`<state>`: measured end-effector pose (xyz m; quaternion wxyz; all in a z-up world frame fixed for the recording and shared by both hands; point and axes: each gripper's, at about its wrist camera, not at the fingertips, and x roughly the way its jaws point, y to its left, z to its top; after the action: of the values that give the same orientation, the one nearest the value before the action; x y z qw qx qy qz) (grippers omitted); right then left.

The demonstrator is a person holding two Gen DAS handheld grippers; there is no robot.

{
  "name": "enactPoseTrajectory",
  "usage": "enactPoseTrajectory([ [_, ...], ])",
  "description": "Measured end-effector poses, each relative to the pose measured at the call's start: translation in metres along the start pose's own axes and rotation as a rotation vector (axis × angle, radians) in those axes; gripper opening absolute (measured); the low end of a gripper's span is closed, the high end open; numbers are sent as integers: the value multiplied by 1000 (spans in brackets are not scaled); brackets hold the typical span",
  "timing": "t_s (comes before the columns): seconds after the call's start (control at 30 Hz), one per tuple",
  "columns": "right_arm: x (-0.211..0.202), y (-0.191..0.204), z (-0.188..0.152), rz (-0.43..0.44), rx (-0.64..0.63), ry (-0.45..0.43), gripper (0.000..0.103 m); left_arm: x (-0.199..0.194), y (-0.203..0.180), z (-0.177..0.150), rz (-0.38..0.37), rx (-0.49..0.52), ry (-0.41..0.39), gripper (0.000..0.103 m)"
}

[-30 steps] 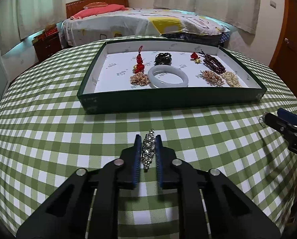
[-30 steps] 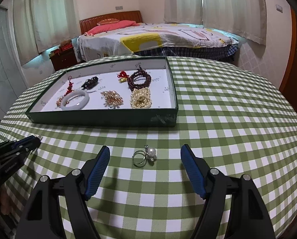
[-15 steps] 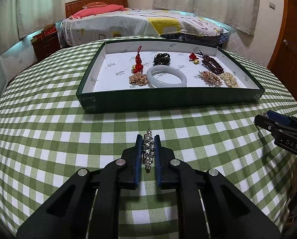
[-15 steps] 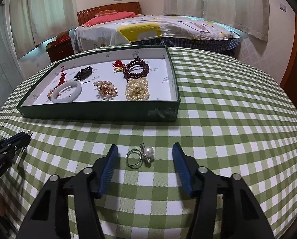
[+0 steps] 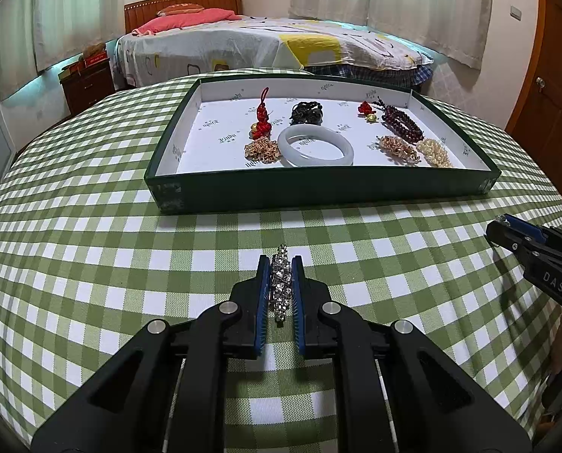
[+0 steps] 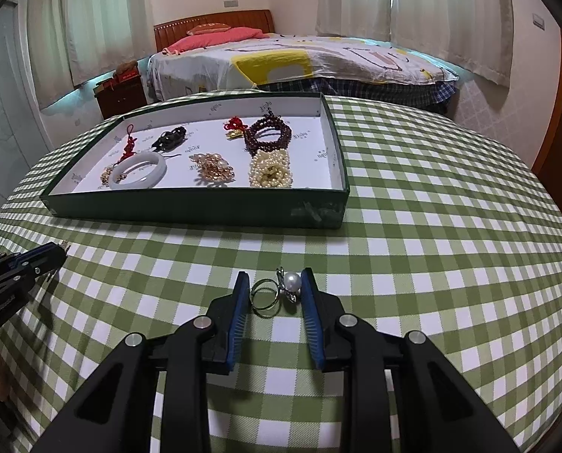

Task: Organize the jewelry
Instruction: 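Carry the brooch and ring into the box and open both grippers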

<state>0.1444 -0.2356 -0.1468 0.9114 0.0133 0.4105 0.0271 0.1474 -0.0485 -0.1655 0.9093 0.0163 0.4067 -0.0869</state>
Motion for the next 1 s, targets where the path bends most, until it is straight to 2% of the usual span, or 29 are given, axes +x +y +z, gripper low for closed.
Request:
enactPoseTrajectory([
  [0.2,-8,4,3,12,-5,-24,29,-3,1,1,-6,-10,-5,12],
  [0.47,-27,11,18,39,-10,-85,29,-26,2,17,-16,-25,-71,12],
  [0.77,-46,27,65,87,-38,-193,29,-57,9,71,-18,-48,-209,12],
  [1.0,-38,43,112,111,-67,-265,29,-47,10,118,-3,-34,-280,12],
])
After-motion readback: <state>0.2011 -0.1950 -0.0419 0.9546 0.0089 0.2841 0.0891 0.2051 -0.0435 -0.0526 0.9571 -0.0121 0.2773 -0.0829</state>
